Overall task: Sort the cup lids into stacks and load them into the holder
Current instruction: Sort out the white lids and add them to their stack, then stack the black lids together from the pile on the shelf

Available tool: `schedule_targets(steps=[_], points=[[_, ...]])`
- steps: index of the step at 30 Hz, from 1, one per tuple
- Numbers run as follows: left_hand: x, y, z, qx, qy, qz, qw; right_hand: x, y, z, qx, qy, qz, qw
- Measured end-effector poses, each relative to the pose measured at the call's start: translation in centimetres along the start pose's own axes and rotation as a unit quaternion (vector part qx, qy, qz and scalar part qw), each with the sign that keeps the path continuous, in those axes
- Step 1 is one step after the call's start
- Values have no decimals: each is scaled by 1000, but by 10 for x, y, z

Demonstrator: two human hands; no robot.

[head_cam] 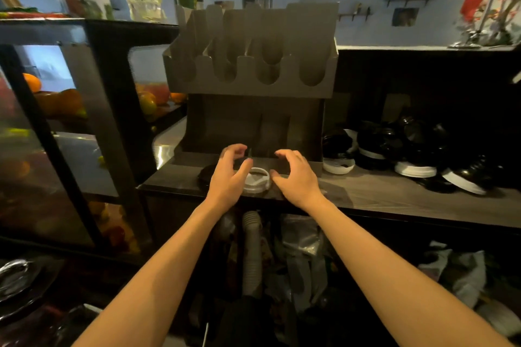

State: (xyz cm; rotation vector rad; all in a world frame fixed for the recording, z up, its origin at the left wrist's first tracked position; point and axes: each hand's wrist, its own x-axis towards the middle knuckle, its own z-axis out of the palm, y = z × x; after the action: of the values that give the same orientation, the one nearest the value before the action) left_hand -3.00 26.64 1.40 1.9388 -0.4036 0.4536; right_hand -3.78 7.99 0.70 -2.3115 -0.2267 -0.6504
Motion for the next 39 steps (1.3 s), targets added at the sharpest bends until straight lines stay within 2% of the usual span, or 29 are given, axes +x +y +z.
schedule_targets(steps=[12, 15, 19, 23, 27, 29, 34, 39], points=[[13, 75, 135, -123, -107, 60, 985, -24, 87, -135, 11, 136, 74, 988], [12, 93, 177, -154, -133, 60, 977, -36, 115, -170, -31, 159, 104, 981], [18, 107, 233, -155, -164, 62, 972, -48, 153, -211, -139, 196, 130, 962], [31, 119, 285, -70, -175, 105, 977, -55, 188, -233, -241, 150, 136, 949], [37, 124, 318, 45, -73, 202, 976, -47, 208, -235, -288, 38, 178, 940], [43, 122, 329, 91, -64, 178, 978, -41, 217, -233, -325, 18, 174, 929], [60, 114, 340, 133, -143, 91, 977, -34, 223, -228, -372, 31, 144, 916], [59, 115, 330, 95, -49, 38, 994, -36, 223, -228, -356, 36, 90, 929]])
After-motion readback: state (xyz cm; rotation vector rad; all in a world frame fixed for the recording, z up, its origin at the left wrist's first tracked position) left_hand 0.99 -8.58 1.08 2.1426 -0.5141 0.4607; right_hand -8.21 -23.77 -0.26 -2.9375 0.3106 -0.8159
